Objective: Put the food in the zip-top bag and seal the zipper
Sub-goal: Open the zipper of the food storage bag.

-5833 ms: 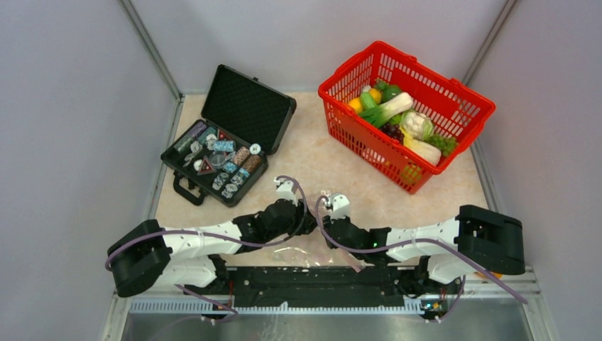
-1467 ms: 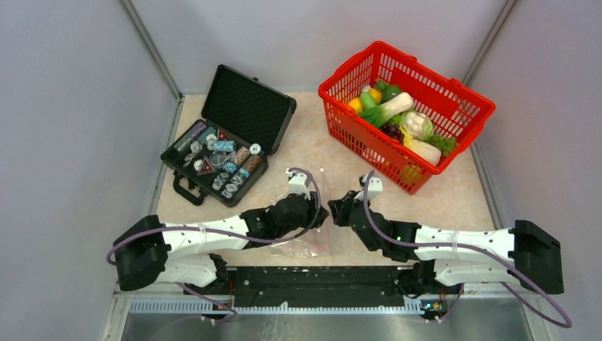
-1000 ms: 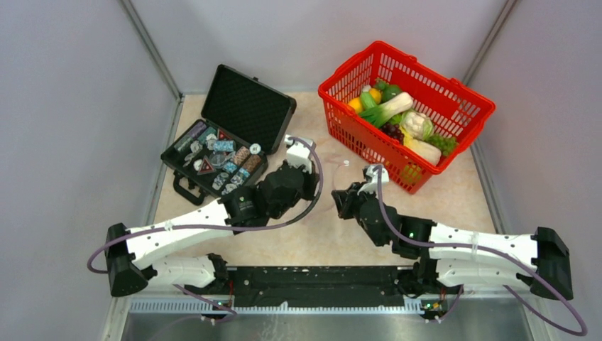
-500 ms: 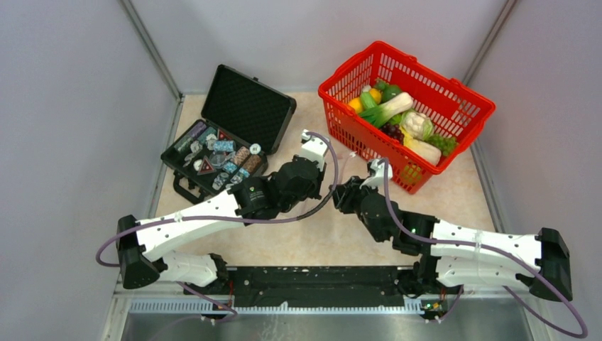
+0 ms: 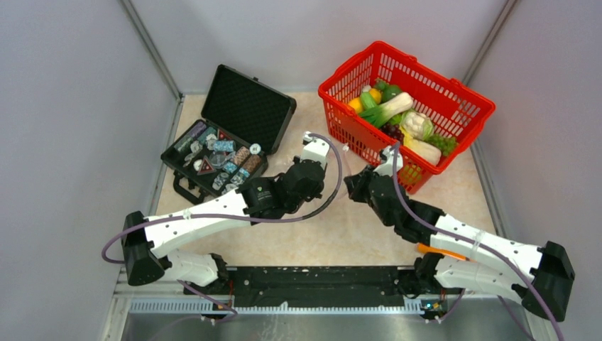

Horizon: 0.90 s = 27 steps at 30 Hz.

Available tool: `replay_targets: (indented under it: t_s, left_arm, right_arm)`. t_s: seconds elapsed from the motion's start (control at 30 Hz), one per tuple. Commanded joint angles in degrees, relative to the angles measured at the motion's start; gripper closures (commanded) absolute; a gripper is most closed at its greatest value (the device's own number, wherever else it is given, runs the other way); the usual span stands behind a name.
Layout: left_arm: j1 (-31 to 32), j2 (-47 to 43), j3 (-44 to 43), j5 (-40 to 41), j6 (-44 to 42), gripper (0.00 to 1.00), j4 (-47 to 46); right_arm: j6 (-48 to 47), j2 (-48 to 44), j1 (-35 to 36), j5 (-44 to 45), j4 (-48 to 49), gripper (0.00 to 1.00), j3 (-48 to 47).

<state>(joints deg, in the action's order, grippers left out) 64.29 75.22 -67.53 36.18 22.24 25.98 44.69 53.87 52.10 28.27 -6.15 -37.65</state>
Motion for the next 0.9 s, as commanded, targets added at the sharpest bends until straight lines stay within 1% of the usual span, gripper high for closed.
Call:
replay_targets:
  t_s: [0.0, 0.03, 0.1, 0.13, 0.2, 0.23, 0.27, 0.3, 0.33, 0.43, 0.53, 0.67, 0.7, 0.73, 0.8, 0.87]
  left_arm:
    - [-2.65, -0.24, -3.82, 10.34, -1.09, 1.00, 4.12]
    - [-3.16, -0.63, -3.59, 9.60, -2.17, 1.00, 3.38]
    - [-3.36, -0.90, -3.72, 7.18, -3.66, 1.00, 1.22]
    - [-3.35, -0.56, -4.24, 6.53, -3.71, 1.00, 1.19]
    - [-3.38, 0.83, -6.18, 6.51, -3.07, 1.00, 2.95]
    - [-3.38, 1.39, -6.77, 6.23, -2.96, 1.00, 3.19]
    - [-3.43, 1.76, -7.05, 5.58, -2.77, 1.00, 3.11]
    - [-3.50, 1.91, -7.23, 4.87, -2.47, 1.00, 2.73]
    - [-3.73, 2.02, -7.42, 4.46, -2.14, 1.00, 2.50]
    - [-5.32, 2.86, -7.70, 3.53, -1.85, 1.00, 1.91]
    - [-8.33, 3.34, -7.66, 1.56, -1.21, 1.00, 2.50]
    - [-10.06, 3.02, -6.68, -0.72, -1.57, 1.00, 1.57]
    - [-10.33, 3.00, -6.39, -1.80, -1.51, 1.00, 1.05]
    - [-10.52, 2.90, -6.03, -3.56, -1.56, 1.00, 0.18]
    - [-10.75, 3.06, -5.66, -5.32, -1.20, 1.00, -0.51]
    - [-10.92, 3.32, -5.19, -6.64, -0.90, 1.00, -1.09]
  right_arm:
    - [-6.07, 2.68, -1.50, -4.38, -8.56, 1.00, -8.00]
    - [-6.79, 2.93, -1.55, -5.77, -8.59, 1.00, -8.42]
    - [-8.00, 3.04, -1.51, -11.18, -5.73, 0.99, -7.91]
    - [-8.16, 3.19, -1.55, -12.26, -4.55, 0.97, -7.82]
    - [-9.00, 3.70, -1.56, -12.64, -5.39, 0.92, -9.23]
    - [-10.19, 3.80, -1.56, -13.33, -6.46, 0.83, -10.38]
    - [-11.38, 3.60, -1.56, -14.15, -7.38, 0.69, -11.68]
    - [-12.70, 3.12, -1.54, -15.04, -8.12, 0.59, -13.06]
    - [-14.03, 2.40, -1.51, -15.53, -9.07, 0.54, -14.51]
    - [-19.23, -2.22, -1.48, -15.23, -10.16, 0.47, -18.46]
    - [-24.28, -4.46, -2.07, -13.25, -13.01, 0.44, -23.05]
    - [-27.32, -2.29, -3.68, -0.02, -19.79, 0.43, -30.36]
    - [-27.83, -0.80, -5.76, 1.69, -21.32, 0.43, -32.30]
    - [-28.32, 1.02, -10.30, 0.41, -22.32, 0.43, -34.33]
    - [-27.94, 4.75, -20.56, -6.54, -22.59, 0.43, -37.01]
    - [-24.99, 8.35, -31.27, -17.18, -19.64, 0.43, -38.08]
